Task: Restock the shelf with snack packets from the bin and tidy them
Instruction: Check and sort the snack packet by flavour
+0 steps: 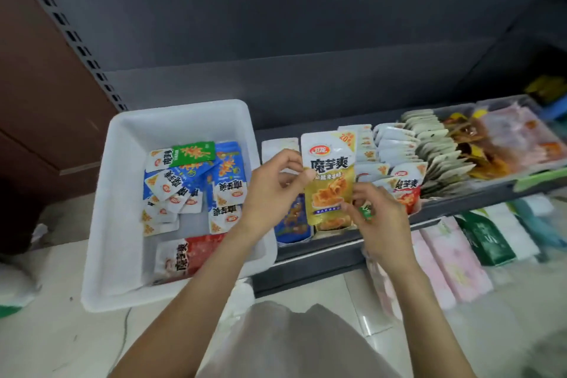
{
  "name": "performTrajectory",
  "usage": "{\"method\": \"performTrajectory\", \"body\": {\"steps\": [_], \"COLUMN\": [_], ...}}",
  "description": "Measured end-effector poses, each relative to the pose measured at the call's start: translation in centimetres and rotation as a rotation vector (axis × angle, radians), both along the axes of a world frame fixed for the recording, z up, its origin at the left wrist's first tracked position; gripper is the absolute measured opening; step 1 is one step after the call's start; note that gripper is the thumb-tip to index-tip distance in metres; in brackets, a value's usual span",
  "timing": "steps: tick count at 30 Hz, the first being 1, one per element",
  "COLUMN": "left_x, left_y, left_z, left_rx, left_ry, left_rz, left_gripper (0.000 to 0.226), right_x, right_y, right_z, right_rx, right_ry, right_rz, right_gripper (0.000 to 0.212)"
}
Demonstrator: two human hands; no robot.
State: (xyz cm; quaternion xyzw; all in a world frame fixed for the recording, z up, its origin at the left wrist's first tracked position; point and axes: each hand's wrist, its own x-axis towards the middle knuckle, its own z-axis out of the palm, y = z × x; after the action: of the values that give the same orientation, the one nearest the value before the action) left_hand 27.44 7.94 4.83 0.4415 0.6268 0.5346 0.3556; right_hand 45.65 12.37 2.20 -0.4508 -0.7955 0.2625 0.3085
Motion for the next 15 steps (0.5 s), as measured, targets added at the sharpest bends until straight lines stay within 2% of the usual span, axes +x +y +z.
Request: {"method": "performTrajectory", "body": {"steps": [3, 6, 10, 15], "left_x": [2.3, 2.8, 2.4, 2.7], "left_y": [0.7, 0.6, -0.3, -0.7], "left_z": [-0.6, -1.9, -3.8, -4.1], "left_rx": [-0.002, -0.044, -0.124, -0.064], "left_ry": [0.118, 0.218, 0.359, 0.412], "left_rz": [-0.029, 0.006, 0.012, 0.002], "left_gripper": [0.021, 0.021, 0.024, 0.012], "right_x": [1.4, 1.1, 1.5, 1.9], "right_y": [0.8, 0.7, 0.5, 0.9], "right_z": [-2.2, -4.2, -6.4, -7.3], "right_rx": [0.146, 0.225, 0.175, 0.074], "right_ry": [-0.097, -0.166, -0.189, -0.158], "right_rz": [-0.128, -0.16, -0.108, -0.037], "right_gripper": [0.013, 0.014, 0.014, 0.008]}}
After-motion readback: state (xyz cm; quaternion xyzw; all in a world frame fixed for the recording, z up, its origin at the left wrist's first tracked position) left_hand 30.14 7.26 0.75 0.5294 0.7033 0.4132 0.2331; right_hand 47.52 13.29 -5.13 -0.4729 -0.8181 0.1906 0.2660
